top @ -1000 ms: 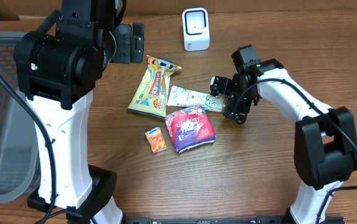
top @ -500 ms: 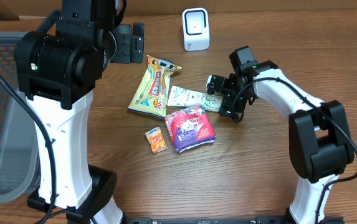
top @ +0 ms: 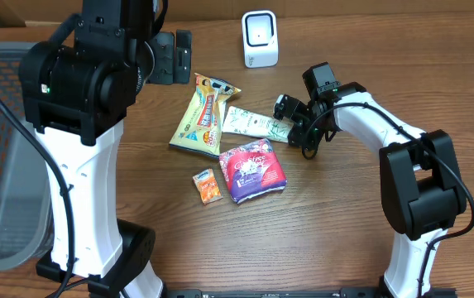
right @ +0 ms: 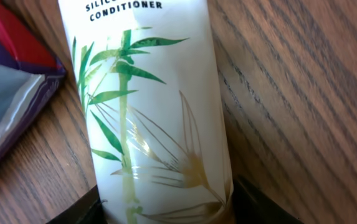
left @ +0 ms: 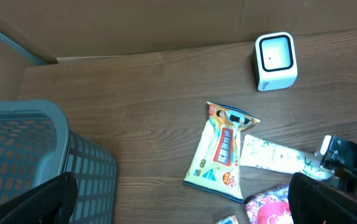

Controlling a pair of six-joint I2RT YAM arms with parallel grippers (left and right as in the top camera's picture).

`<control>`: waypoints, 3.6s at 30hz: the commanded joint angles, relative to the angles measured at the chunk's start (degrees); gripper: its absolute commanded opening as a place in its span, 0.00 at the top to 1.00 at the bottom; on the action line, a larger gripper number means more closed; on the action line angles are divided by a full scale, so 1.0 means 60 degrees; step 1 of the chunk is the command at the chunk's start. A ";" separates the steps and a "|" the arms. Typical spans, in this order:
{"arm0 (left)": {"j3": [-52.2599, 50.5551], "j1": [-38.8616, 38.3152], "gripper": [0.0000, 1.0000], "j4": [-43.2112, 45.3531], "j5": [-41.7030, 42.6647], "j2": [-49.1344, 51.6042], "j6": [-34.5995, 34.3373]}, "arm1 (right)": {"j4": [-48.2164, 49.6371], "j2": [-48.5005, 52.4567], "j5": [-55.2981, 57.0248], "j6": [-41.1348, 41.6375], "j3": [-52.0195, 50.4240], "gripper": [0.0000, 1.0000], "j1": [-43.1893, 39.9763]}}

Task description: Scan the item barcode

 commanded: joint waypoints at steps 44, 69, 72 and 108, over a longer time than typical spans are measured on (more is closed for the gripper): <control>-0.0044 0.0040 0.00 -0.0015 -0.0102 0.0157 -0.0200 | 0.1209 -0.1475 -0.5894 1.5438 0.1147 0.66 0.0430; -0.0095 0.0040 0.00 -0.0015 0.0725 0.0208 -0.0240 | -0.0747 -0.1453 0.0484 1.8808 0.1129 0.67 0.0266; -0.0098 0.0040 0.00 -0.0015 0.1067 0.0208 -0.0237 | -0.0834 -0.1432 0.1013 1.8804 0.1126 0.66 0.0266; -0.0102 0.0040 0.00 -0.0015 0.1155 0.0211 -0.0237 | -0.0058 -0.1563 0.5104 1.4225 0.1297 0.02 0.0266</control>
